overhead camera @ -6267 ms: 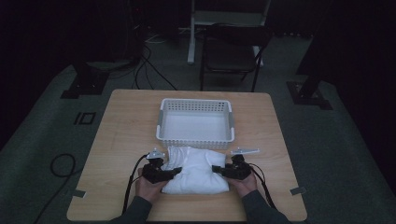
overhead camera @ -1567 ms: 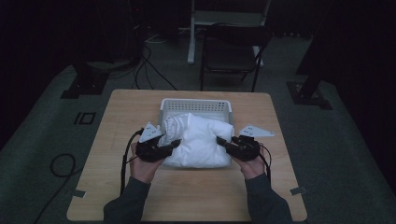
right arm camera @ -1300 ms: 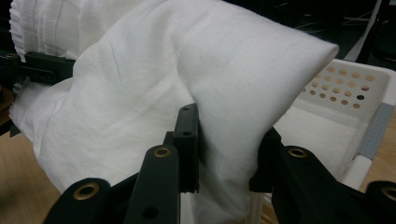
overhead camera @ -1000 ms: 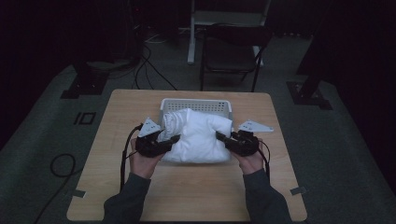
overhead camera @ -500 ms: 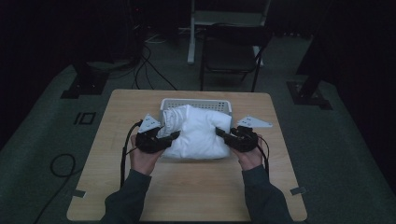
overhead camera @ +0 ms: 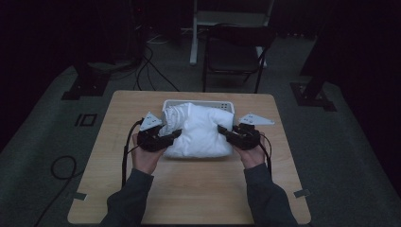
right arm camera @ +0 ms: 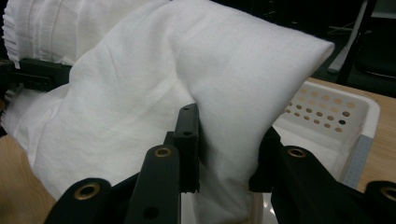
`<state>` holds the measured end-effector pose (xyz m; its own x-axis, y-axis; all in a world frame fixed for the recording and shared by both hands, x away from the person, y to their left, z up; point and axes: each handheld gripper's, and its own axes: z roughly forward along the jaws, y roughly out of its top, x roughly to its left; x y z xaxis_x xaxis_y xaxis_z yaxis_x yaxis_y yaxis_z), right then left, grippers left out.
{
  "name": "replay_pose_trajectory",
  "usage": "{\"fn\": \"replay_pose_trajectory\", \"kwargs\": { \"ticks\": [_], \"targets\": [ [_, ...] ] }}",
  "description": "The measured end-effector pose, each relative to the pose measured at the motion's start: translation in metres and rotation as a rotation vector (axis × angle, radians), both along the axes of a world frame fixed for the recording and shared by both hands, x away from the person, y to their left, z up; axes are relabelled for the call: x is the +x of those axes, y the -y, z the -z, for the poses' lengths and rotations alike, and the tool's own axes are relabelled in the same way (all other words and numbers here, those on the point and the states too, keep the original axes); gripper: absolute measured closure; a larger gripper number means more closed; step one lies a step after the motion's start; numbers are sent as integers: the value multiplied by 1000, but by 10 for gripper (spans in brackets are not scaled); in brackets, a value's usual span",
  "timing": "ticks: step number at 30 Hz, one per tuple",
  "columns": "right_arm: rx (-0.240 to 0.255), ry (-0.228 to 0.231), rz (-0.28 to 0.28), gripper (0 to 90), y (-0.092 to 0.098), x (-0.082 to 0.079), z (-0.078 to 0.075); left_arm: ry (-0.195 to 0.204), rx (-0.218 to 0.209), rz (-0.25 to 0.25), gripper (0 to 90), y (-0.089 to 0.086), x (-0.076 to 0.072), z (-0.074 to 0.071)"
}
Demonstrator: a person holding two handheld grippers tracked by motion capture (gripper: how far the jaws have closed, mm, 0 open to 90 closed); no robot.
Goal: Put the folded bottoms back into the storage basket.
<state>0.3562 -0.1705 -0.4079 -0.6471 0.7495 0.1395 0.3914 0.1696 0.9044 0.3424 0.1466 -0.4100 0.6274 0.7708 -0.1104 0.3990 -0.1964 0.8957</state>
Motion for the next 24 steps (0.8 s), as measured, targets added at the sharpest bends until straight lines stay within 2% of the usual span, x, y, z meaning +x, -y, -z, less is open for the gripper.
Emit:
{"fn": "replay_pose_trajectory", "kwargs": {
  "ticks": [24],
  "targets": [
    [18,-5,39,714,0,13,0,8,-6,-8,548,3,15,0]
  ]
}}
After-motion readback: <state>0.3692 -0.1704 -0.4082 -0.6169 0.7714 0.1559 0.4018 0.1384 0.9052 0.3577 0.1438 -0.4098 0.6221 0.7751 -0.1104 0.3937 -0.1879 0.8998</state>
